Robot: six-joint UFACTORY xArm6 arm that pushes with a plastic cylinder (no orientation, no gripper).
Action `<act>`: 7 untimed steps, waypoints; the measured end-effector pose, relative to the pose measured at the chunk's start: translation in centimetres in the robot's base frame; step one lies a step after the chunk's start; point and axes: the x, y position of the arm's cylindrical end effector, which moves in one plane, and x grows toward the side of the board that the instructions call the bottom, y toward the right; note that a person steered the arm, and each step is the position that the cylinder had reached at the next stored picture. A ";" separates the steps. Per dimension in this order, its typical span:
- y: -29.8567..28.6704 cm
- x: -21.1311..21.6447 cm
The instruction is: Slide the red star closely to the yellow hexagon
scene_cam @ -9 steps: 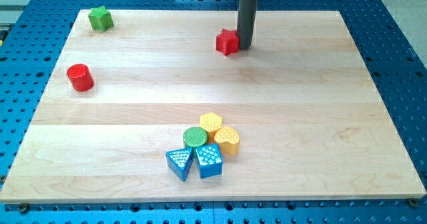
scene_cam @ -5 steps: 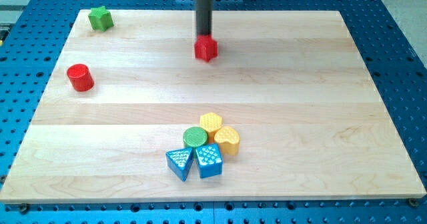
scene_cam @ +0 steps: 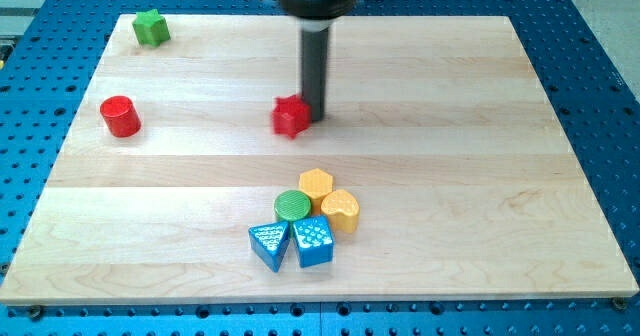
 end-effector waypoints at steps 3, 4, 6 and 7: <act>-9.2 2.6; -12.8 1.1; -8.7 6.1; -8.3 6.6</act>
